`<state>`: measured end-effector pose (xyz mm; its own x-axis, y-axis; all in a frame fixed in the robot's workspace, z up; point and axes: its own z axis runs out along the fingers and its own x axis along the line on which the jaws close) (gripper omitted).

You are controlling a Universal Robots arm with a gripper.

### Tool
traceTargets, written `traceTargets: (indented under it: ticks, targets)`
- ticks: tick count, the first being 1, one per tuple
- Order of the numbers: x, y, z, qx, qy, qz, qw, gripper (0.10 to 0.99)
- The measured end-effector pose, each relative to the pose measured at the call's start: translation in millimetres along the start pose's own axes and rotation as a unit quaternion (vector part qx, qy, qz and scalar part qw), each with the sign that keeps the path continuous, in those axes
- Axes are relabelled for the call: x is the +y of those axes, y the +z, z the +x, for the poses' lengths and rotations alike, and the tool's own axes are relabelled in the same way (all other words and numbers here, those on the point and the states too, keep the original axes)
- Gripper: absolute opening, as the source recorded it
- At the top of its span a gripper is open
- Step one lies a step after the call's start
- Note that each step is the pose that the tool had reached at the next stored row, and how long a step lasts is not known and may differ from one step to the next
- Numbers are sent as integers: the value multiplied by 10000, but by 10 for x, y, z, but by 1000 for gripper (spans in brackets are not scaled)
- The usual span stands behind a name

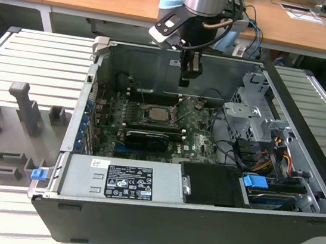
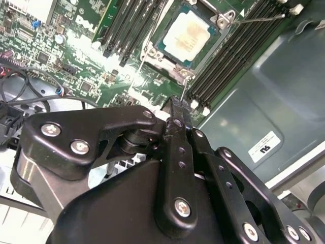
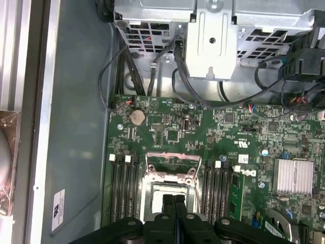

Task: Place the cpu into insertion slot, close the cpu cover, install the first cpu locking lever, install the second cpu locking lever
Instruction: 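Close the cpu cover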

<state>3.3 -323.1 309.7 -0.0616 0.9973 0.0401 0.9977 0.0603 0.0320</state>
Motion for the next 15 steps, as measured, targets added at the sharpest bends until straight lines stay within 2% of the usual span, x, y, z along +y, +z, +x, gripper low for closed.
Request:
traceTargets:
  ticks: [15]
  targets:
    - [7, 45, -11, 0, -1, 0, 10000, 106]
